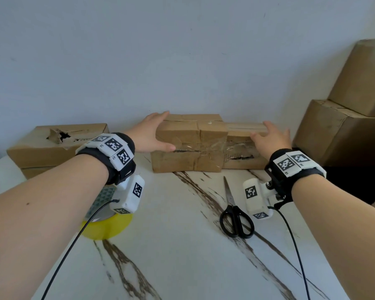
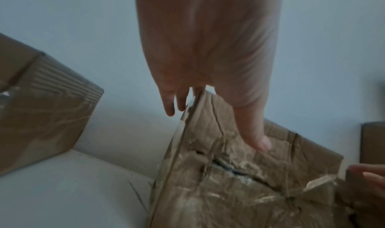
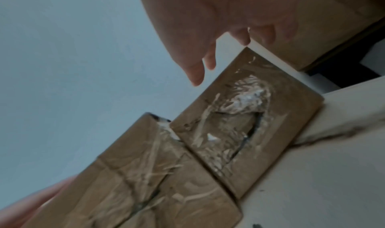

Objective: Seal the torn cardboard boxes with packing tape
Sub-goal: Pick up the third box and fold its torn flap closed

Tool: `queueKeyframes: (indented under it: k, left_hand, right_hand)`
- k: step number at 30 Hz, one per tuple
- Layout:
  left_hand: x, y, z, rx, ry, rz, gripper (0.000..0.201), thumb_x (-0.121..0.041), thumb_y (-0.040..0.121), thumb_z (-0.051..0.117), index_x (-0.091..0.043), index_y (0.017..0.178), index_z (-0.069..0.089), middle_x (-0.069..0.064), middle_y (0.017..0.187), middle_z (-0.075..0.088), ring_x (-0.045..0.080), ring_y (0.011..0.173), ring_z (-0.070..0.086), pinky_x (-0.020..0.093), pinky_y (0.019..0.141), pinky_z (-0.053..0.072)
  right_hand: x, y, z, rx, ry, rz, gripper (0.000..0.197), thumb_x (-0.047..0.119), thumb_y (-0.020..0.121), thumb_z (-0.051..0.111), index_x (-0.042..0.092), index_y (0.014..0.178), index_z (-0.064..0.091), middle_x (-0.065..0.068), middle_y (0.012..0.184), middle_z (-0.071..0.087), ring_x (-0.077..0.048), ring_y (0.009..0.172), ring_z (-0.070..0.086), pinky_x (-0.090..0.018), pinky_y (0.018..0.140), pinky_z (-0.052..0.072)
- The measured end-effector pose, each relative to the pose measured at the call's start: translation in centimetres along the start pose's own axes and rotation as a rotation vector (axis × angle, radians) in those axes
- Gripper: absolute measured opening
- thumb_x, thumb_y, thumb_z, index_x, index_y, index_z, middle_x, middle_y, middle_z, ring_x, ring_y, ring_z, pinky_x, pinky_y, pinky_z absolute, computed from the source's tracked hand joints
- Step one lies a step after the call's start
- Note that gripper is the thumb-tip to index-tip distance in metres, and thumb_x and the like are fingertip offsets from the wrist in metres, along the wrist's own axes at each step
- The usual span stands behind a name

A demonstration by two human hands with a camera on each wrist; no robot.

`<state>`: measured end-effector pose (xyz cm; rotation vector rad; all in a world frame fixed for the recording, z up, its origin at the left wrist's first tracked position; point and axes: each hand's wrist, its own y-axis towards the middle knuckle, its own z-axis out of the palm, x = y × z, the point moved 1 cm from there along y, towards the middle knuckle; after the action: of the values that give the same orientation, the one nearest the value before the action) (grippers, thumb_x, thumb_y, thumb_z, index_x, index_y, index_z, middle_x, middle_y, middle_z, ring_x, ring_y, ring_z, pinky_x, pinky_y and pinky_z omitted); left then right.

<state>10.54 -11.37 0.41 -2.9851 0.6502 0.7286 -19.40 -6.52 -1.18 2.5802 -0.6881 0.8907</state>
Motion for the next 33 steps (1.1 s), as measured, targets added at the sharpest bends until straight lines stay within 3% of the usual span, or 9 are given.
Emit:
queueKeyframes:
  k: [2,4,8,13,17,24,26,29,33]
  left_hand:
    - [0.1,-0.8,-1.4,-0.053,-0.036,-0.003,0.092,-0.049,0.082,0.064,-0.025,0.152,0.008,-0.001,0.158,0.012,0.016,0.145,0.014,0.034,0.116,0.016]
    - [0.7,-1.8,-3.3,-0.107,-0.033,-0.037,0.081,-0.048,0.087,0.058,-0.023,0.151,0.017,-0.001,0.157,0.018,0.016,0.144,0.018,0.033,0.115,0.018]
    - [3.8,-4.4,-6.7,-0.178,0.029,-0.118,0.063,-0.040,0.089,0.060,-0.020,0.143,0.036,0.003,0.152,0.030,0.019,0.139,0.029,0.032,0.111,0.024]
    - [9.5,-8.4,-9.9,-0.269,-0.034,-0.272,0.057,-0.037,0.087,0.064,-0.020,0.137,0.044,0.005,0.148,0.034,0.023,0.135,0.035,0.036,0.108,0.029]
    - [13.8,-11.2,-11.4,-0.368,-0.153,-0.412,0.056,-0.033,0.087,0.064,-0.017,0.137,0.043,0.008,0.148,0.035,0.025,0.134,0.036,0.033,0.103,0.032]
    - [18.5,-12.9,-11.2,-0.439,-0.408,-0.562,0.067,-0.037,0.088,0.061,-0.013,0.144,0.033,0.012,0.149,0.032,0.027,0.131,0.040,0.031,0.098,0.036]
    - [19.4,-12.8,-10.9,-0.445,-0.466,-0.592,0.071,-0.039,0.089,0.059,-0.011,0.146,0.027,0.012,0.151,0.030,0.027,0.133,0.038,0.034,0.105,0.033]
    - [20.3,-12.5,-10.2,-0.424,-0.527,-0.633,0.074,-0.038,0.091,0.057,-0.007,0.148,0.022,0.010,0.153,0.027,0.027,0.137,0.032,0.035,0.108,0.029]
    - [21.4,-12.3,-9.1,-0.366,-0.652,-0.683,0.078,-0.050,0.086,0.059,-0.005,0.144,0.031,0.012,0.146,0.039,0.030,0.129,0.042,0.039,0.107,0.036]
  right_hand:
    - [2.1,-1.0,-0.7,-0.115,0.097,-0.071,0.052,0.030,0.092,0.049,0.029,0.143,0.037,-0.013,0.154,0.020,-0.033,0.139,0.027,-0.040,0.113,0.027]
    - [5.3,-2.4,-1.4,-0.169,0.188,-0.177,0.041,0.022,0.091,0.050,0.022,0.133,0.052,-0.010,0.145,0.040,-0.026,0.128,0.043,-0.031,0.104,0.034]
    - [12.6,-6.2,-0.1,-0.026,0.266,-0.297,0.029,0.011,0.089,0.048,0.021,0.107,0.068,0.000,0.121,0.060,-0.017,0.082,0.055,-0.024,0.075,0.044]
    - [19.6,-11.4,5.2,0.275,0.210,-0.446,0.033,0.008,0.088,0.048,0.022,0.110,0.068,0.003,0.123,0.061,-0.013,0.098,0.057,-0.021,0.079,0.041]
    - [23.3,-14.0,9.5,0.475,0.143,-0.429,0.037,0.012,0.090,0.053,0.019,0.125,0.060,-0.002,0.128,0.059,-0.021,0.117,0.055,-0.026,0.095,0.043]
    - [25.6,-16.3,14.8,0.593,0.136,-0.320,0.055,0.022,0.095,0.049,0.007,0.146,0.031,-0.009,0.148,0.039,-0.025,0.133,0.040,-0.029,0.102,0.034]
    - [25.8,-16.2,15.6,0.598,0.136,-0.278,0.053,0.023,0.096,0.048,0.001,0.143,0.033,-0.014,0.139,0.046,-0.027,0.125,0.047,-0.032,0.099,0.037]
    - [25.9,-16.1,17.0,0.629,0.155,-0.204,0.045,0.030,0.097,0.047,-0.001,0.129,0.048,-0.010,0.102,0.053,-0.023,0.094,0.051,-0.035,0.095,0.044]
    - [25.8,-16.3,18.7,0.637,0.214,-0.158,0.043,0.035,0.097,0.045,0.002,0.122,0.055,-0.008,0.100,0.054,-0.023,0.095,0.053,-0.040,0.100,0.046]
